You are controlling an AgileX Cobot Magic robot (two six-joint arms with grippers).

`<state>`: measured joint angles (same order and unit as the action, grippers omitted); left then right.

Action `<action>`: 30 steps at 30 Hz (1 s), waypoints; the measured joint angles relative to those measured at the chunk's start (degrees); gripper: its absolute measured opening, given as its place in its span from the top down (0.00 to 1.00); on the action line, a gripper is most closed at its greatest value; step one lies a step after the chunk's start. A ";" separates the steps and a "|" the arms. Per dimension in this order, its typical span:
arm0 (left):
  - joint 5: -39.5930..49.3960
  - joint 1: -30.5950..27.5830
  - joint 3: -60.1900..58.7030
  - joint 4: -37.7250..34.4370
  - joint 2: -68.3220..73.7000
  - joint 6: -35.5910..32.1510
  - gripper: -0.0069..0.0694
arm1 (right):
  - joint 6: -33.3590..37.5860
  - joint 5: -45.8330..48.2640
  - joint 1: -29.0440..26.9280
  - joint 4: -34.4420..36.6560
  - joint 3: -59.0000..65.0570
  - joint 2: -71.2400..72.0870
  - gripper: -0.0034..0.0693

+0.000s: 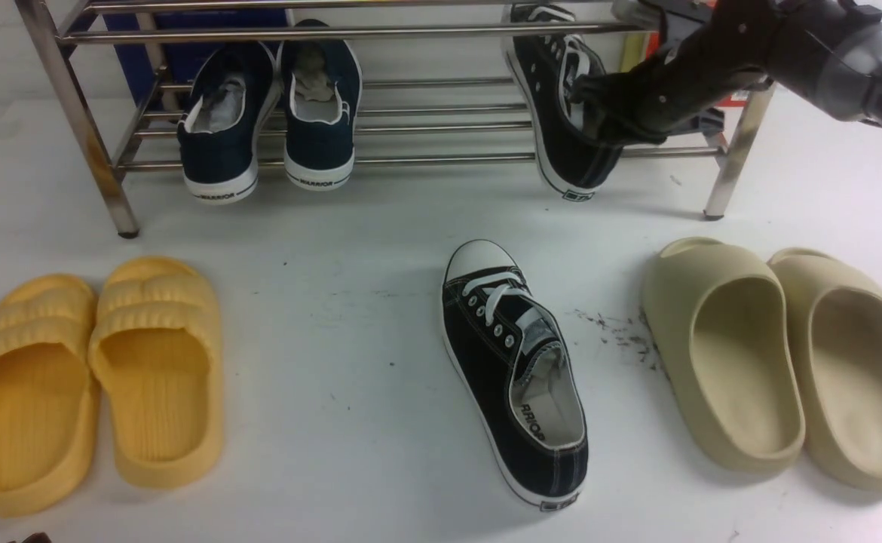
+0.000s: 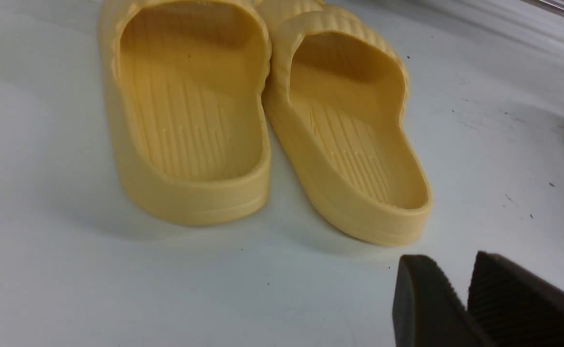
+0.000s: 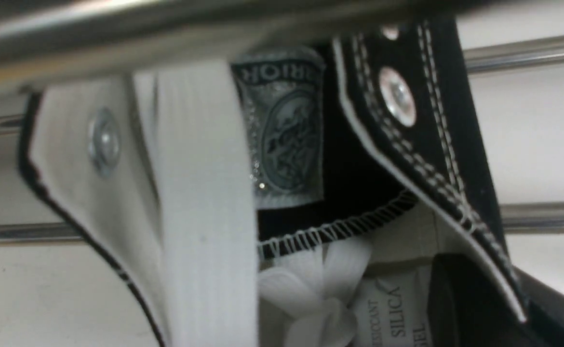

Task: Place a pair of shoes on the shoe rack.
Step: Use the right arm to put a shoe into the shoe rack

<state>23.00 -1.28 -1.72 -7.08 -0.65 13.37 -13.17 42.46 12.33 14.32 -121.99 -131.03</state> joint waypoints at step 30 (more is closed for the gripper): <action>0.00 0.00 0.00 0.00 0.00 0.00 0.66 | 7.38 9.48 -0.71 3.13 -0.56 7.31 0.42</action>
<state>23.00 -1.28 -1.72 -7.08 -0.65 13.37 -5.78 51.94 11.63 17.46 -122.55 -123.72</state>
